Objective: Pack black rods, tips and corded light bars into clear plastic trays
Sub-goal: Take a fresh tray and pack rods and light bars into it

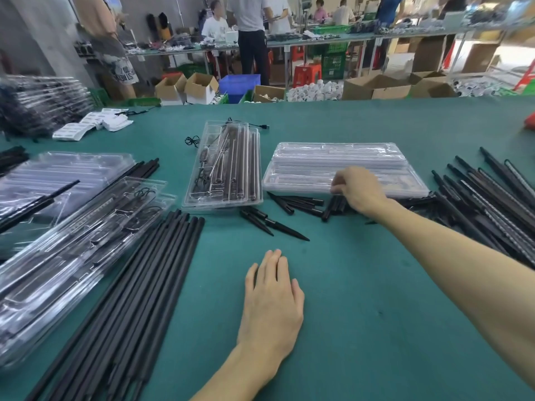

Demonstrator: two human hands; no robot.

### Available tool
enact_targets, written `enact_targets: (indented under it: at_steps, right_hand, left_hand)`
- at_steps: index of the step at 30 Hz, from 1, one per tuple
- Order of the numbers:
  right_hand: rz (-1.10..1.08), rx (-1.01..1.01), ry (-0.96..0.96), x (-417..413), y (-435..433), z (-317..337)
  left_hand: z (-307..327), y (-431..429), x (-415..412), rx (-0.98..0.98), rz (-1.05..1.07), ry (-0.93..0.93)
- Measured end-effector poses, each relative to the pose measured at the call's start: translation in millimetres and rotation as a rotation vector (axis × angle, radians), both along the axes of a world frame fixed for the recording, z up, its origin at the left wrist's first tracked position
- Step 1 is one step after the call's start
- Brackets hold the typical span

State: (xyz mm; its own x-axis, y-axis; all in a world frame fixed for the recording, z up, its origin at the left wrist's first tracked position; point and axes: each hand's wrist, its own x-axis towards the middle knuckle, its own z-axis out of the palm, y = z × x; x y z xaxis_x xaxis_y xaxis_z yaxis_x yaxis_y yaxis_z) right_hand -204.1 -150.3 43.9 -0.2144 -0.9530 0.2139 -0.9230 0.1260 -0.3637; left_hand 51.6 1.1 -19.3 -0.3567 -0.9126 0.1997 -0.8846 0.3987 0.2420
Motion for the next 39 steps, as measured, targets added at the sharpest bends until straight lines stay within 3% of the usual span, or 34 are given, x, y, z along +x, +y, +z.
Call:
enact_targets:
  at_steps: [7,18,23,26,30,33,39]
  right_hand:
    - [0.085,0.076,-0.165,-15,-9,11]
    - [0.142,0.079,-0.181,-26,-16,17]
    - [0.14,-0.011,0.202,-18,-15,11]
    - [0.126,-0.098,0.339,-17,-17,12]
    - [0.082,-0.187,0.43,-14,-17,20]
    - [0.058,-0.136,0.513,-18,-14,16]
    - [-0.006,0.026,0.472,-35,-7,8]
  left_hand:
    - [0,0,0,0.006,0.001,-0.009]
    - [0,-1,-1,0.012,0.008,-0.018]
    - [0,-1,-1,0.013,0.011,-0.022]
    - [-1,-1,-1,0.016,0.008,-0.018]
    - [0,-1,-1,0.012,0.011,-0.016]
    - [0,0,-1,0.013,0.015,-0.005]
    - [1,0,-1,0.011,0.013,-0.011]
